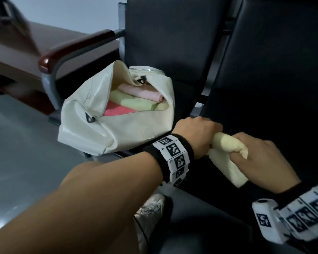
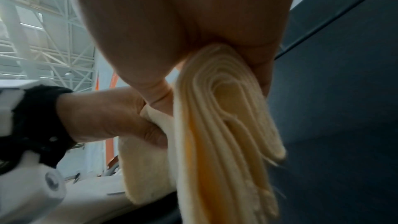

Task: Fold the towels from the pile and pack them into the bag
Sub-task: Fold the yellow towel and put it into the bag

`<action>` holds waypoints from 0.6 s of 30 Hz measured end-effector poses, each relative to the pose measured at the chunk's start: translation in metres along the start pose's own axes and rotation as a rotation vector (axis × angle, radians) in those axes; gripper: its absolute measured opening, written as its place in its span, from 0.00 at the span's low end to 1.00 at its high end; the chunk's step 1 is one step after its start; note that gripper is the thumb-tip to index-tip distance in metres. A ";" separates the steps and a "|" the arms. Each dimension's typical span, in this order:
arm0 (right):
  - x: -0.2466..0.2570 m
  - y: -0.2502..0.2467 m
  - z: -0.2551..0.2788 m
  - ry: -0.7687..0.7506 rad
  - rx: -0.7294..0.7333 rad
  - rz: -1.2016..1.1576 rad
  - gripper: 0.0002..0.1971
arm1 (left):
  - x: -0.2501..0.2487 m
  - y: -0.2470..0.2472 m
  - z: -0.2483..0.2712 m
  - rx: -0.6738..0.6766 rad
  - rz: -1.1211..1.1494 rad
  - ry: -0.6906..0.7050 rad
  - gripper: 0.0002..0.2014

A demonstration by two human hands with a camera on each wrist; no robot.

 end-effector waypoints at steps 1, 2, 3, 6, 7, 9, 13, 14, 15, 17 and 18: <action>0.013 0.001 -0.001 -0.028 -0.010 -0.005 0.10 | 0.010 -0.007 0.005 -0.013 0.005 -0.020 0.17; 0.026 0.002 -0.003 -0.058 -0.013 -0.005 0.11 | 0.022 -0.013 0.010 -0.024 0.011 -0.043 0.18; 0.039 0.005 -0.005 -0.084 -0.009 0.002 0.12 | 0.034 -0.019 0.015 -0.032 0.011 -0.067 0.18; 0.078 0.015 -0.022 -0.154 0.021 0.060 0.17 | 0.075 -0.038 0.031 -0.033 0.011 -0.153 0.20; 0.091 0.018 -0.030 -0.185 0.026 0.090 0.17 | 0.089 -0.045 0.034 -0.029 0.010 -0.180 0.21; 0.119 0.022 -0.047 -0.254 0.018 0.125 0.17 | 0.116 -0.067 0.037 -0.035 -0.036 -0.221 0.24; 0.170 0.021 -0.089 -0.338 -0.040 0.155 0.16 | 0.168 -0.119 0.035 -0.052 -0.126 -0.317 0.26; 0.182 0.022 -0.102 -0.354 -0.052 0.163 0.16 | 0.179 -0.133 0.033 -0.057 -0.148 -0.334 0.25; 0.193 0.023 -0.115 -0.366 -0.056 0.172 0.16 | 0.190 -0.146 0.030 -0.061 -0.171 -0.345 0.25; 0.213 0.025 -0.139 -0.397 -0.058 0.183 0.16 | 0.212 -0.160 0.022 0.002 -0.217 -0.345 0.22; 0.221 0.027 -0.151 -0.405 -0.051 0.186 0.16 | 0.223 -0.160 0.017 0.074 -0.251 -0.337 0.19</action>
Point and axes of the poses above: each hand's wrist, its own z-axis away from the middle knuckle, its own y-axis out of the palm, x = y × z, the point moved 9 cm from there along -z, towards the middle knuckle, and after that the axes turned 3 degrees about -z, right-handed, at the moved point
